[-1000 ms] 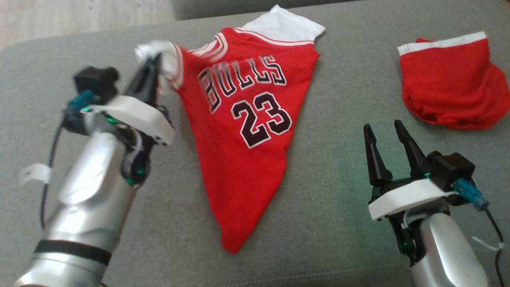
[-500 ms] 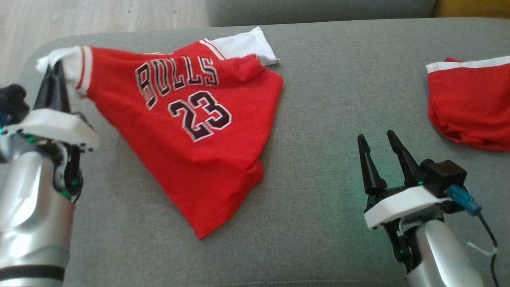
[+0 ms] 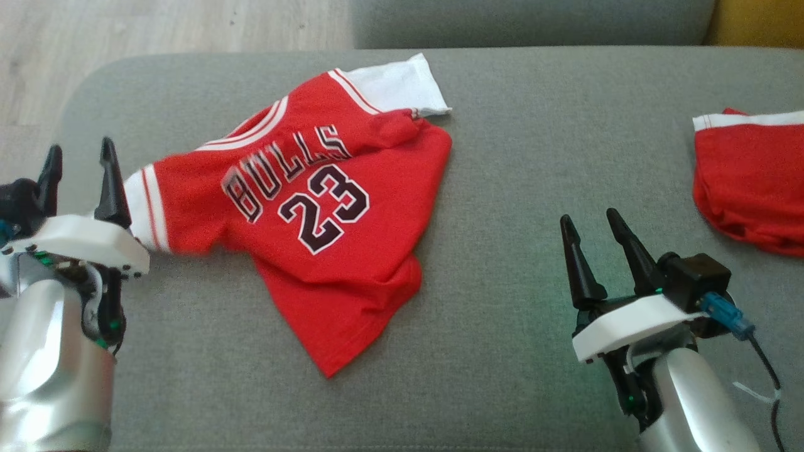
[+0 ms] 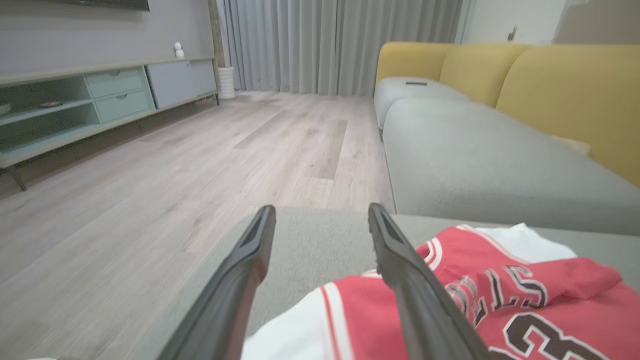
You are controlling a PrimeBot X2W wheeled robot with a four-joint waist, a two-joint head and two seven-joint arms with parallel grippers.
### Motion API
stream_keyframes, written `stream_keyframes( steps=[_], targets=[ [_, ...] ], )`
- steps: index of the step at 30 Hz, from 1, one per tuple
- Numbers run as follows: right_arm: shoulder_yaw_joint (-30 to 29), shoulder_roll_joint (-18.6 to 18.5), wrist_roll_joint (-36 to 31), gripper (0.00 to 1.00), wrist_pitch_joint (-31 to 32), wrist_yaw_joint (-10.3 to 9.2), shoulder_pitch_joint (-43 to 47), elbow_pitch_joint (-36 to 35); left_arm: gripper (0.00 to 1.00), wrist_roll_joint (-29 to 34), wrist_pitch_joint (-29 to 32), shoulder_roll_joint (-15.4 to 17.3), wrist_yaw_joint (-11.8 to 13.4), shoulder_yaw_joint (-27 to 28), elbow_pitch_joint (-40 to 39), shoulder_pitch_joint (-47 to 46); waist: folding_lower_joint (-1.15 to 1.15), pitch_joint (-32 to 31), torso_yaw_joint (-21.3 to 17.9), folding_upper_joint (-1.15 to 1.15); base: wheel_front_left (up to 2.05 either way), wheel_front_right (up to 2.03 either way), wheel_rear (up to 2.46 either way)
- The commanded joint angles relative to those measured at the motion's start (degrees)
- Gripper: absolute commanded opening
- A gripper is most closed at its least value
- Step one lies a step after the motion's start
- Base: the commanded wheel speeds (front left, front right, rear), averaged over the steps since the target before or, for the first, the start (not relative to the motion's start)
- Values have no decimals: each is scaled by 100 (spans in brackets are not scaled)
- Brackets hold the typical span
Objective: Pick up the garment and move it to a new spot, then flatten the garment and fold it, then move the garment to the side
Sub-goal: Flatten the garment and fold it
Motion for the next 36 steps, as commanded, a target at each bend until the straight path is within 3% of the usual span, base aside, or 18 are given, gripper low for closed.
stream_keyframes(
  steps=[1, 8, 13, 18, 26, 36],
  targets=[
    [112, 29, -5, 100, -9, 37, -83, -172, 100, 57, -70, 156, -16, 295, -380, -93, 0, -86, 61, 0, 0, 0, 0],
    [75, 29, 36, 100, 7, 37, 122, -155, 100, 187, -70, -414, -312, 504, -1769, 719, 0, -414, 292, 0, 0, 0, 0],
    [73, 29, 112, 100, -1, 37, 268, -176, 100, 267, -70, -703, -529, 310, -2351, 1370, 0, -530, 414, 0, 0, 0, 0],
    [102, 29, 204, 100, -49, 37, 431, -187, 100, 467, -70, -992, -543, 68, -2374, 2187, 0, -625, 507, 0, 0, 0, 0],
    [191, 29, 110, 100, 28, 37, 251, -120, 100, 420, -70, -1198, -553, -16, -2513, 2379, 0, -476, 666, 0, 0, 0, 0],
    [268, 29, 384, 100, 507, 37, -1145, 1269, 100, 313, -70, -1272, -595, -431, -2287, 1996, 0, 71, 1344, 0, 0, 0, 0]
  ],
)
